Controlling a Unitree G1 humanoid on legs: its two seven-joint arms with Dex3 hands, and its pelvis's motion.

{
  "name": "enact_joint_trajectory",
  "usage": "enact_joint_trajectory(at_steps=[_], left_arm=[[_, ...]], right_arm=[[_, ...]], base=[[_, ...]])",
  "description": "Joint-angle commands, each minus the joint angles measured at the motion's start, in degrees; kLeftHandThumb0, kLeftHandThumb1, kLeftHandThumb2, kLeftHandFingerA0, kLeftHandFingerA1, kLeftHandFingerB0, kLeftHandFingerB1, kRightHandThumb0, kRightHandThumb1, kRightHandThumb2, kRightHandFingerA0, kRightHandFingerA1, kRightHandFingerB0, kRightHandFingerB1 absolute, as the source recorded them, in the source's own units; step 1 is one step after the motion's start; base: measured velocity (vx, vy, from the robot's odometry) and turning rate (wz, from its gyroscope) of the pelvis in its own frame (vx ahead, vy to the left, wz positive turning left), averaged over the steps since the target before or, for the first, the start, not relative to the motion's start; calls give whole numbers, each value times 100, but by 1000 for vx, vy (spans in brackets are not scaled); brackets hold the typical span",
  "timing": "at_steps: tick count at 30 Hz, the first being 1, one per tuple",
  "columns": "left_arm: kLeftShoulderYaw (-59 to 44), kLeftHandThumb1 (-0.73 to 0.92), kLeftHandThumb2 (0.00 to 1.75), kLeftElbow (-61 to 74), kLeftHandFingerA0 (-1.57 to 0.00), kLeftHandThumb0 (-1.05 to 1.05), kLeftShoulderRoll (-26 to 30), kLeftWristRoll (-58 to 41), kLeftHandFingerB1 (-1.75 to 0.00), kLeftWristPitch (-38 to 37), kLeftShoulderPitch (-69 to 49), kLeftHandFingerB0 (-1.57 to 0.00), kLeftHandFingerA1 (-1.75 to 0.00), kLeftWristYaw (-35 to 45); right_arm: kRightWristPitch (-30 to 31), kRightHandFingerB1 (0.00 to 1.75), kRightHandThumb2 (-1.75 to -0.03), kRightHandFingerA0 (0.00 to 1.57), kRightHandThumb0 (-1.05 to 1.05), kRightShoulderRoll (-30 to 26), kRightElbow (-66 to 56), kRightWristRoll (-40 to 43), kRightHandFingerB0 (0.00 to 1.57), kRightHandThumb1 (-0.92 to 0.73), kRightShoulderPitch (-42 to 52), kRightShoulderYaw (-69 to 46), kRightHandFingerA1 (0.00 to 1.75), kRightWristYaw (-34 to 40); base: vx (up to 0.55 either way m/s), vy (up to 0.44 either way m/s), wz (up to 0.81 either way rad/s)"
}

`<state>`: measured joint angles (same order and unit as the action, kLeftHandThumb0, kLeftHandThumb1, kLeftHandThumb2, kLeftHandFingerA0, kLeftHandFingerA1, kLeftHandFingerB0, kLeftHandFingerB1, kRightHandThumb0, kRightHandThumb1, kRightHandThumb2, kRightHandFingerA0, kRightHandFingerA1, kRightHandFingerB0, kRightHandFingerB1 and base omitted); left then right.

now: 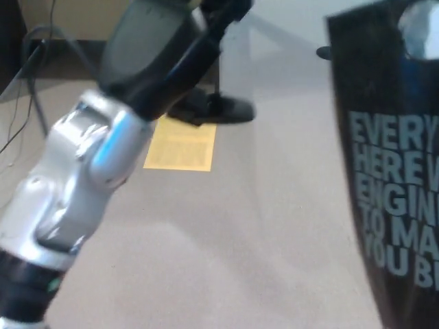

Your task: A person is holding a plastic bag and the robot extends its left hand to grab the bag by hooking its thumb into the holes at the top and brings its hand down by its side. Then it extends its arm again to hand the plastic bag back to the person.

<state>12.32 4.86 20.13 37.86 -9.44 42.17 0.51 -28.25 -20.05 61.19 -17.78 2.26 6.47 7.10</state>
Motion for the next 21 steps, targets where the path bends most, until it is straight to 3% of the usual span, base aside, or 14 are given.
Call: enact_joint_trajectory(at_steps=[1, 2, 3, 4, 7, 8, 11, 15, 16, 17, 18, 21], left_arm=[[-573, 51, 57, 518, 0, -81, 566, -841, -9, -339, -1257, 0, -9, 491], [-605, 51, 57, 551, 0, -81, 574, -816, -9, -388, -1388, 0, -9, 417], [-735, 39, 73, 638, 0, -78, 574, -890, -8, -553, -1934, 0, -10, 231], [-809, 38, 82, 591, 0, -67, 534, -970, -15, -744, -2219, 0, -15, 65], [-971, 39, 82, 343, 0, -67, 509, -1051, -15, -1152, -2781, 0, -22, -230], [-1098, 40, 83, 3, -1, -68, 466, -1146, -16, -1411, -3204, -1, -32, -446], [-1301, 36, 77, -412, -1, -57, 337, -1293, -21, -1660, -4038, 0, -27, -685], [-1525, 43, 72, -1249, -12, -62, 79, -1317, -21, -1961, -5136, -12, -21, -1150], [-1555, 38, 71, -1488, -7, -57, 58, -1285, -29, -2042, -5215, -5, -37, -1267], [-1594, 38, 71, -1811, -7, -57, 34, -1242, -29, -2157, -5304, -5, -37, -1420], [-1636, 26, 83, -2383, 0, -29, -25, -1328, -49, -2277, -5388, 0, -50, -1508], [-1639, 32, 86, -3300, -1, -28, -18, -1250, -48, -2528, -5473, 0, -50, -1795]], right_arm=[[106, 45, -61, 83, -32, 44, 169, 45, 67, -68, -133, -17, 52, 60], [113, 45, -61, 83, -32, 22, 157, 23, 67, -68, -131, -7, 52, 77], [134, 44, -61, 82, -32, -4, 163, 2, 66, -69, -100, 3, 50, 97], [108, 44, -61, 81, -31, -9, 169, 13, 65, -69, -67, -6, 50, 97], [111, 45, -61, 81, -31, -21, 150, 21, 66, -69, -114, -17, 50, 100], [168, 45, -61, 81, -32, -1, 126, 39, 67, -68, -177, -35, 49, 104], [155, 45, -61, 81, -31, -1, 167, 62, 66, -68, -197, -45, 50, 62], [-15, 45, -61, 80, -31, 35, 264, 56, 66, -68, 42, -18, 50, 71], [-19, 45, -61, 80, -31, 47, 273, 42, 66, -69, 41, -5, 50, 88], [-29, 45, -61, 80, -31, 62, 282, 22, 66, -69, 41, 12, 50, 110], [-25, 45, -61, 80, -29, 84, 295, 44, 64, -68, -11, -7, 50, 109], [-5, 44, -61, 82, -30, 90, 305, 61, 64, -68, -19, -30, 51, 125]], base=[[0, 0, 0], [0, 0, 0], [0, 0, 0], [0, 0, 0], [0, 0, 0], [0, 0, 0], [0, 0, 0], [0, 0, 0], [0, 0, 0], [0, 0, 0], [0, 0, 0], [0, 0, 0]])
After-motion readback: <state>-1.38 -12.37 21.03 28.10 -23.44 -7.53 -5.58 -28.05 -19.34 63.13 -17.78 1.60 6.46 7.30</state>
